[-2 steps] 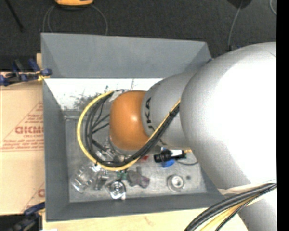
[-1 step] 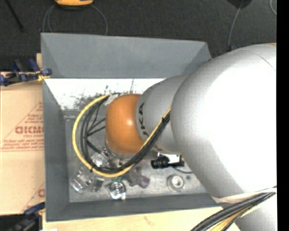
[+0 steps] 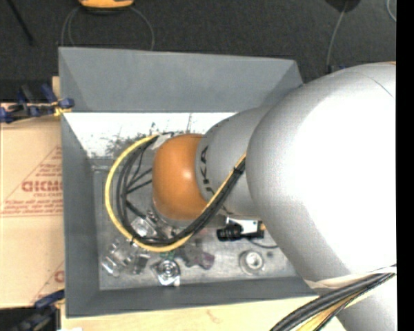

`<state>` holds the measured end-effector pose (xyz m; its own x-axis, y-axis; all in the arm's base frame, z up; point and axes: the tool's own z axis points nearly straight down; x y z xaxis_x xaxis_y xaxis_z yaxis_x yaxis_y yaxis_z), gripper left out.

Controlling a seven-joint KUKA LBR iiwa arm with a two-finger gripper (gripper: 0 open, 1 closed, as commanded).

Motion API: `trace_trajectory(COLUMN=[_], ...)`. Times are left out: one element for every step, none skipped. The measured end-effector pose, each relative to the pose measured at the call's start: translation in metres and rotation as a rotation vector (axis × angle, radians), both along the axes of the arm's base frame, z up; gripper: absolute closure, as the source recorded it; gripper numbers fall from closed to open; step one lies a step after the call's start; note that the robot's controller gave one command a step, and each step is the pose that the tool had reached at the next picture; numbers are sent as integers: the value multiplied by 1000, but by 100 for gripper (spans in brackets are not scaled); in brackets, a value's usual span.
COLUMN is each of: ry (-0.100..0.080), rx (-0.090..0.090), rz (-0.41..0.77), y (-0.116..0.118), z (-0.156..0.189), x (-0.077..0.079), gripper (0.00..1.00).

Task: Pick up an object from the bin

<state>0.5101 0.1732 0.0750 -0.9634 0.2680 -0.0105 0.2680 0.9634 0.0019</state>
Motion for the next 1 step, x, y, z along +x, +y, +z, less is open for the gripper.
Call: trace_trajectory(ry=[-6], rx=[-2], rz=[-3], y=[-2], z=[1], x=[3], gripper=[100])
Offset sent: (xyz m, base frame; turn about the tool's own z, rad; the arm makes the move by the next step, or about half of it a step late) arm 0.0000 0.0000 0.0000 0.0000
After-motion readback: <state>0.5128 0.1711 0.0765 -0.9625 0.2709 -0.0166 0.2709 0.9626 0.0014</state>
